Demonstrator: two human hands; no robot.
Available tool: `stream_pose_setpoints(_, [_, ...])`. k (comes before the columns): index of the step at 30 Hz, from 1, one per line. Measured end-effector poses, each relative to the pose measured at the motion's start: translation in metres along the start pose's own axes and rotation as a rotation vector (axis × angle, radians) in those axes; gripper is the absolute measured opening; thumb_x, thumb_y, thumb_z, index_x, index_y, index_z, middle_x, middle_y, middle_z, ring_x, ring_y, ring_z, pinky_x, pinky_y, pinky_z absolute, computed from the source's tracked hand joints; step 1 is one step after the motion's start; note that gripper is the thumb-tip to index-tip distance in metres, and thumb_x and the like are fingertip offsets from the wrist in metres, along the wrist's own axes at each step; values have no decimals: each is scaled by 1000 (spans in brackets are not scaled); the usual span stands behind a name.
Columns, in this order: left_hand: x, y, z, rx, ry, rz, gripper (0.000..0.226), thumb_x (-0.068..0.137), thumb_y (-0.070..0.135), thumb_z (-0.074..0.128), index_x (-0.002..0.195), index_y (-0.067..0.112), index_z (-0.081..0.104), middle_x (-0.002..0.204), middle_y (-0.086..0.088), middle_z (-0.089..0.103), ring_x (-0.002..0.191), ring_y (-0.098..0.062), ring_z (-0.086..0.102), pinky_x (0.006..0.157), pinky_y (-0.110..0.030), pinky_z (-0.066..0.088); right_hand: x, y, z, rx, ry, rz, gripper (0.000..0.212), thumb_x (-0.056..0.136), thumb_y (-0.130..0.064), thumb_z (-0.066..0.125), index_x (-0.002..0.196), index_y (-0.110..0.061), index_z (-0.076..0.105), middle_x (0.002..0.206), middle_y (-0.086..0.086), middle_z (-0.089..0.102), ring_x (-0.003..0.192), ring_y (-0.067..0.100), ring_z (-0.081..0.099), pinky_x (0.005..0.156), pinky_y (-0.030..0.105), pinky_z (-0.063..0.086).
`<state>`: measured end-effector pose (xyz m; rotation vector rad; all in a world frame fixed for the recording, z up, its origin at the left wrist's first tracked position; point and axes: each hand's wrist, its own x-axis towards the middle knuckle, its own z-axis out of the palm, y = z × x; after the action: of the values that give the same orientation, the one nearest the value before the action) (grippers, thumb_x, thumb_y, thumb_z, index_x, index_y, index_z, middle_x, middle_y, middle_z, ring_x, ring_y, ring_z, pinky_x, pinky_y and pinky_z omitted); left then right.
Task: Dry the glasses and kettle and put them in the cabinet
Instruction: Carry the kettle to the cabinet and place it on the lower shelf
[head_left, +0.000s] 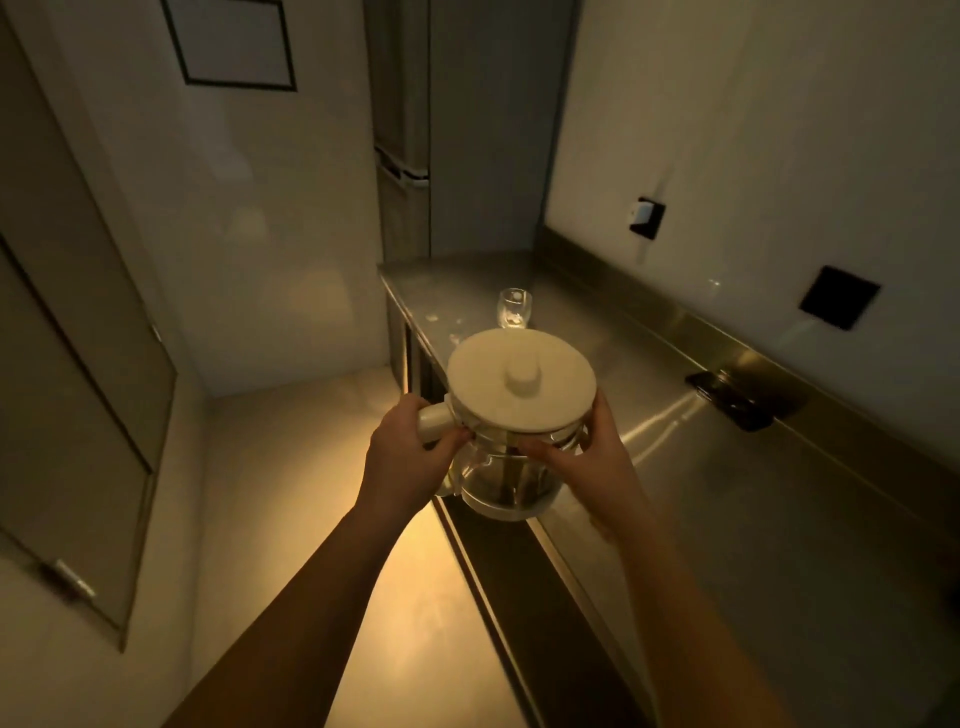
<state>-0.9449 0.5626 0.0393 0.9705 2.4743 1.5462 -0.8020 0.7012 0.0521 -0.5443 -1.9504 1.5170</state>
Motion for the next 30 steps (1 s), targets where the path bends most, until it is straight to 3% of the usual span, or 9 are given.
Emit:
stream_pose_setpoints(6, [92, -56, -6, 27, 18, -53, 44, 78, 38, 76, 111, 17, 55, 104, 1, 59, 88, -14, 58, 61, -14, 40, 95, 27, 50, -9, -34, 12, 101, 63, -34, 84, 144, -43, 23, 133, -23, 44, 122, 3, 45, 91, 24, 48])
stream_pose_setpoints(9, [146, -81, -5, 30, 33, -70, 39, 78, 35, 77, 105, 20, 54, 102, 1, 59, 88, -16, 59, 62, -18, 44, 150, 43, 73, -2, -36, 23, 102, 62, -38, 83, 144, -44, 22, 130, -27, 43, 118, 1, 45, 91, 25, 49])
stream_pose_setpoints(14, [248, -111, 4, 55, 34, -101, 34, 80, 32, 76, 101, 23, 50, 101, 0, 57, 88, -15, 58, 62, -19, 46, 257, 71, 103, -11, -17, 34, 99, 68, -30, 82, 146, -38, 22, 139, -13, 41, 121, 4, 41, 84, 18, 48])
stream_pose_setpoints(18, [348, -124, 15, 56, 1, -134, 35, 81, 35, 74, 104, 22, 51, 102, 1, 58, 89, -16, 58, 66, -20, 48, 353, 82, 115, -15, 42, 80, 96, 72, -22, 81, 146, -35, 22, 145, -7, 36, 131, 16, 37, 98, 38, 46])
stream_pose_setpoints(21, [411, -130, 24, 56, -8, -120, 36, 81, 35, 74, 105, 22, 50, 103, 2, 56, 89, -15, 57, 64, -13, 42, 413, 83, 119, -15, 50, 77, 92, 75, -16, 79, 146, -32, 23, 145, -8, 34, 126, 9, 37, 98, 28, 42])
stream_pose_setpoints(24, [463, -140, 38, 52, -20, -104, 37, 82, 34, 73, 108, 20, 50, 105, 4, 55, 90, -13, 55, 64, -10, 39, 465, 92, 120, -40, 50, 81, 92, 75, -17, 79, 146, -34, 23, 146, -9, 34, 129, 10, 37, 102, 33, 41])
stream_pose_setpoints(30, [557, -162, 68, 26, -100, -105, 39, 83, 35, 71, 112, 19, 51, 111, 1, 56, 96, -14, 55, 67, -14, 40, 550, 118, 125, -74, 101, 122, 93, 75, -16, 79, 145, -35, 21, 144, -10, 35, 128, 10, 37, 102, 32, 40])
